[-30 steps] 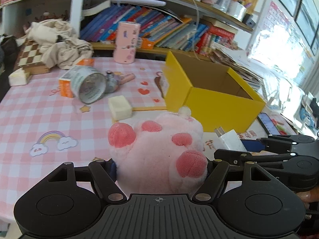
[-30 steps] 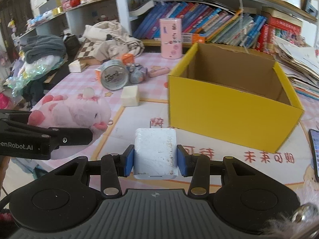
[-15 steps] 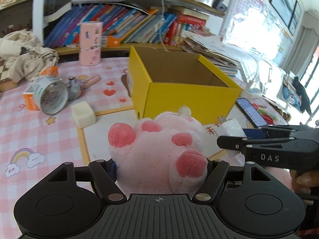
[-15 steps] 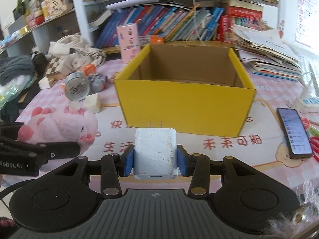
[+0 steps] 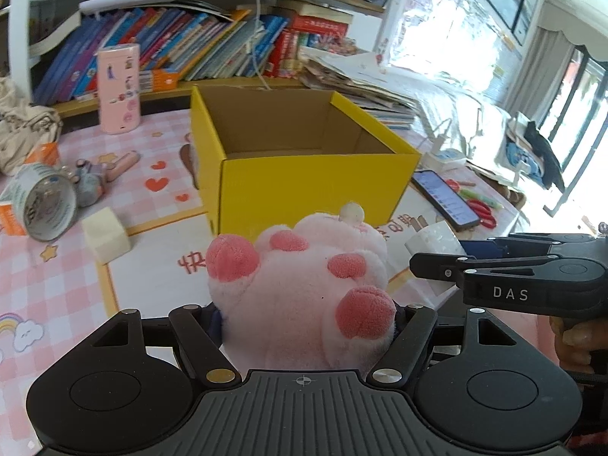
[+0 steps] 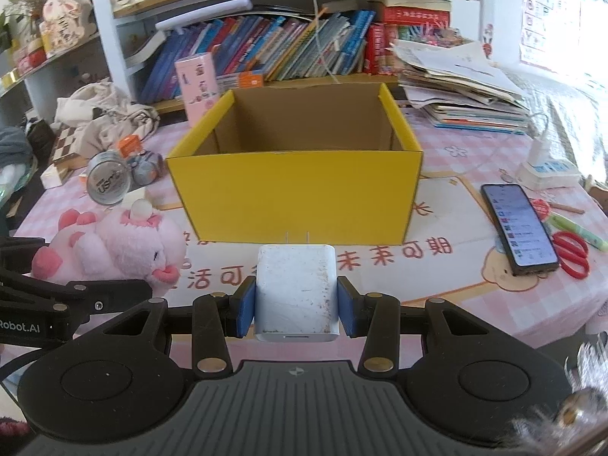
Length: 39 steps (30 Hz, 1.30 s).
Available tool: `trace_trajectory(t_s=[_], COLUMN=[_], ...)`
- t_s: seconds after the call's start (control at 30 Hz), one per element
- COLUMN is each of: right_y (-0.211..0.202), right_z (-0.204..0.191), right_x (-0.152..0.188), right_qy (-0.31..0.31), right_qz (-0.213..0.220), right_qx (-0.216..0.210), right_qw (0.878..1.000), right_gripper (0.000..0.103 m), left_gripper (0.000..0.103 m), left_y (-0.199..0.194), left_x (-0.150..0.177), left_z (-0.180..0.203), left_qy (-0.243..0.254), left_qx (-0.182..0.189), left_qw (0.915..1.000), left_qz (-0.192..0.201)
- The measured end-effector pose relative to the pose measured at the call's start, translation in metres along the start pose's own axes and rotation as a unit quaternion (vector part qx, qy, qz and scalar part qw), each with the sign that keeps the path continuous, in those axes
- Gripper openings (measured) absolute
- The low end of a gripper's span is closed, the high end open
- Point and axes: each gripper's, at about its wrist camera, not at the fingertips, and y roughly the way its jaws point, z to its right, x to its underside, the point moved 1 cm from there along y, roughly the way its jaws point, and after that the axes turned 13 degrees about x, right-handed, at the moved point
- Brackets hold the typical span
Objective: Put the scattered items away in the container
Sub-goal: 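Carry the pig and the charger in both tools over the yellow box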
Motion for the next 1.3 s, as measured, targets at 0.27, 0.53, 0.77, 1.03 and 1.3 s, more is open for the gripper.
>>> trace_trajectory(t_s=[0.27,0.53,0.77,1.03,1.3], right_y=[-0.002,-0.001,-0.003,-0.007,-0.003], right_z=[0.002,0.001,-0.001,0.001,0.006], right_x=[-0.002,-0.008,-0.013,-0.03,-0.057], right_qy=[0.004,0.001,-0.007,-0.014,-0.024], right_qz=[0.001,0.006,0.02,0.045,0.074], right_qx=[0.014,0.022,0.024,0.023,0.012], right_qw=[1.0,1.0,0.999,0.999,0.997], right_gripper=[0.041,0.041,0.041,0.041,0.041], left_gripper=[0.073,0.073,0.073,0.073,0.073], left_y=[0.007,0.009,0.01,0.006,0.008], left_x=[-0.007,-0.013,-0.021,-0.033,-0.056], left_z=[0.005,0.004,0.01,0.011,0.016], left_qy=[0.02,0.027,0.05,0.057,0.073], left_qx=[0.018,0.024,0.027,0.026,0.016], left_qw=[0.9996,0.9993,0.9983,0.9976,0.9956], left_qz=[-0.003,0.0,0.009,0.03,0.058])
